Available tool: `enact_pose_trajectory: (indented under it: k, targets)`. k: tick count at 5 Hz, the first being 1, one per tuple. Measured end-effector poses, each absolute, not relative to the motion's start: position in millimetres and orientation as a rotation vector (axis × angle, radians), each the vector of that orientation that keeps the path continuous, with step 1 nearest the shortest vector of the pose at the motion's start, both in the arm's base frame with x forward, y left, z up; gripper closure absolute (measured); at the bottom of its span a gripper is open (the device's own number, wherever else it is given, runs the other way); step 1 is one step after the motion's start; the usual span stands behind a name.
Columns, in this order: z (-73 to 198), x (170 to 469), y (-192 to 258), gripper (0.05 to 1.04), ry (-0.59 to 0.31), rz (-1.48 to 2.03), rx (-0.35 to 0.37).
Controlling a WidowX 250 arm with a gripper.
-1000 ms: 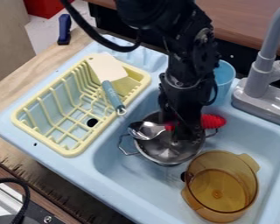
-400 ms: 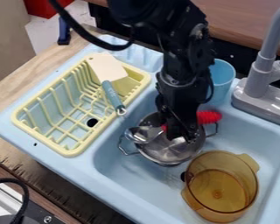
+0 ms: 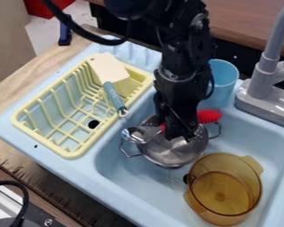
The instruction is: Put the red spoon into the glass pot
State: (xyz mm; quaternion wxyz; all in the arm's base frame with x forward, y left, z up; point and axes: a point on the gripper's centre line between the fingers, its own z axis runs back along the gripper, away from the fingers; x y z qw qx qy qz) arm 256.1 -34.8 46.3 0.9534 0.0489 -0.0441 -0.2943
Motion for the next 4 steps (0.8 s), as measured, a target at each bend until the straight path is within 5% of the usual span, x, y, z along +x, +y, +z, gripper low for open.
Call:
enact_pose_trajectory:
  k: [2,4]
  targets:
    - [51.6,243.5,-45.1,0.761,-0.078,-0.626,0.096]
    - [67.8,218.6,-57.2,0.761,-0.054,-0.678,0.018]
